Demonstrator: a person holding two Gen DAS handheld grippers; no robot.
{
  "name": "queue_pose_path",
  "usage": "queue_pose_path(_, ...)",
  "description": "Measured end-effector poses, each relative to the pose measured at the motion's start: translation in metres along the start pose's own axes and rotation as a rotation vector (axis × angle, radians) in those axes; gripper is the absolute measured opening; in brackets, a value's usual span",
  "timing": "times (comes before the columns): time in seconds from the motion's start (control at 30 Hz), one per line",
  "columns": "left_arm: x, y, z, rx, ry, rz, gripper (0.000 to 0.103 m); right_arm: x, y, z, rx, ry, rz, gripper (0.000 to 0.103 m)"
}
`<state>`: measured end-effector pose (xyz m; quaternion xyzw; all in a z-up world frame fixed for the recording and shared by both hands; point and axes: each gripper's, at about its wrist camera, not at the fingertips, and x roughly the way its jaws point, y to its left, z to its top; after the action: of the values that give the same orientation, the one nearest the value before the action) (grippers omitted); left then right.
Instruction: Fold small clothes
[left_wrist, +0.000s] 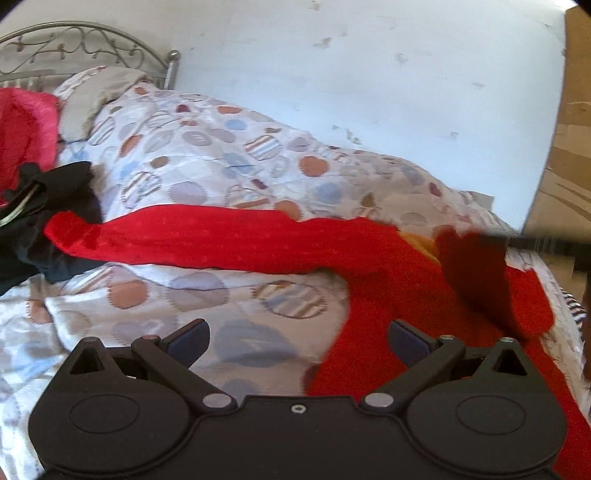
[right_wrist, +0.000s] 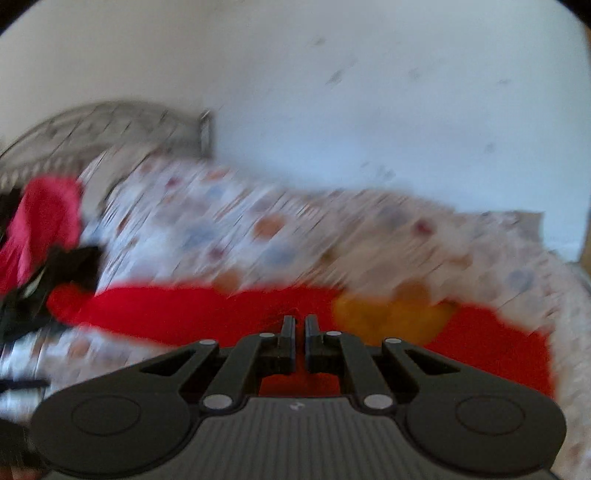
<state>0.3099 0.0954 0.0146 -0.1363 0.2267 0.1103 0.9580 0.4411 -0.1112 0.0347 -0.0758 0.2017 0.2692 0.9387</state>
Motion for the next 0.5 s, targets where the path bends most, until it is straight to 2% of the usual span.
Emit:
queue_pose_path(0.1,0.005,0.005,0.002,-0.016,0.001,0.031,0.102,0.008,0.02,-0.022,-0.035,0.062,0.051,0.008)
queue_pose_path(0.13,0.008,0.005,0.002,-0.016,0.002,0.036,0.102,0.006,0.018,-0.027,-0.031,0.082,0.072,0.015)
queue_pose_path(0.17,0.01,0.005,0.003,-0.014,0.0,0.036,0.102,0.003,0.015,-0.031,-0.025,0.094,0.081,0.024)
queue_pose_path(0.2,0.013,0.003,0.004,-0.008,-0.004,0.03,0.102,-0.005,0.009,-0.034,-0.018,0.095,0.078,0.049)
queue_pose_path(0.23,0.016,0.0,0.005,0.002,-0.005,0.021,0.102,-0.013,0.001,-0.037,-0.017,0.082,0.07,0.066)
queue_pose_path(0.3,0.024,-0.009,0.008,0.023,-0.006,0.002,0.102,-0.032,-0.021,-0.039,-0.036,0.054,0.026,0.073)
queue_pose_path(0.4,0.041,-0.031,0.011,0.064,-0.01,-0.045,0.102,-0.053,-0.065,-0.047,-0.033,0.057,-0.108,0.085)
queue_pose_path(0.5,0.064,-0.057,0.013,0.104,-0.012,-0.085,0.102,-0.066,-0.111,-0.066,-0.036,0.079,-0.272,0.085)
